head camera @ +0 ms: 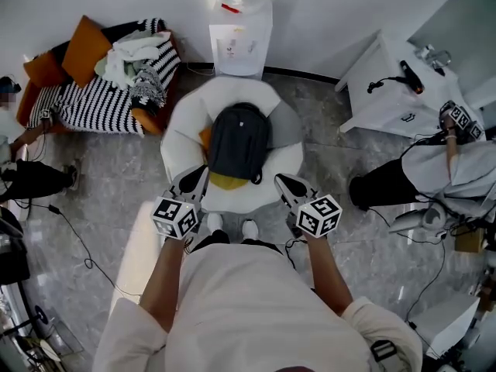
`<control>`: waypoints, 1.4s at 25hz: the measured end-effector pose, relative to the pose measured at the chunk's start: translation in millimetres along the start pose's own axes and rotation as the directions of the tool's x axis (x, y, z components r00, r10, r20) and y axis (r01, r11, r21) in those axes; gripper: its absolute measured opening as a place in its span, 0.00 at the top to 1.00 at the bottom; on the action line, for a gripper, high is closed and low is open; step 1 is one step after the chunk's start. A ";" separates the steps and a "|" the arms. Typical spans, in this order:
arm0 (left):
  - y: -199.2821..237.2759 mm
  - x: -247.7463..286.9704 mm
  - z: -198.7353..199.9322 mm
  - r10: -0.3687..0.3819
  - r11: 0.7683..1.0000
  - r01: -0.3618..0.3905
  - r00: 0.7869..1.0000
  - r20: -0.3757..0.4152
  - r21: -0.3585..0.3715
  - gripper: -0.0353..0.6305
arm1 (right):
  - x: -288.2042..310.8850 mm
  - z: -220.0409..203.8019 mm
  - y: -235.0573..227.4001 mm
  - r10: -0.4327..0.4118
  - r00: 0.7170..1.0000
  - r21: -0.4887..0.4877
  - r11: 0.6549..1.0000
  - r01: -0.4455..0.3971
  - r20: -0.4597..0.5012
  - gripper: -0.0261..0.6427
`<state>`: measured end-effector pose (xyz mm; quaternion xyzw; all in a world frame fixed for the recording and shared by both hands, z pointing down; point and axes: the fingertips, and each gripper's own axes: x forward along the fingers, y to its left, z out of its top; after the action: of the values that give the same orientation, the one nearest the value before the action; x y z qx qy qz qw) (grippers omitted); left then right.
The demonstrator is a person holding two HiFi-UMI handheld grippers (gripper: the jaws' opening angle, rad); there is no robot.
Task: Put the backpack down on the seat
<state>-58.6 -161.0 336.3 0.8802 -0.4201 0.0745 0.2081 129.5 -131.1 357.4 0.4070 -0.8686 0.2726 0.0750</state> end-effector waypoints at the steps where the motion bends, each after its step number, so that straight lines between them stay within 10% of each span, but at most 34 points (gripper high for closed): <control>1: 1.1 -2.0 3.2 0.005 1.000 -0.005 1.000 0.007 0.001 0.93 | -1.2 3.2 1.3 -0.001 1.000 -0.008 1.000 0.001 0.006 0.93; 35: -65.9 -61.1 -15.7 0.108 0.994 -0.108 0.992 0.058 0.003 0.93 | -64.8 -6.5 2.2 0.095 0.993 0.024 0.995 -0.097 0.074 0.92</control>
<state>-45.9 -74.1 311.7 0.8586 -0.4726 0.0613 0.1888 169.9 -83.3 339.1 0.3754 -0.8854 0.2729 0.0244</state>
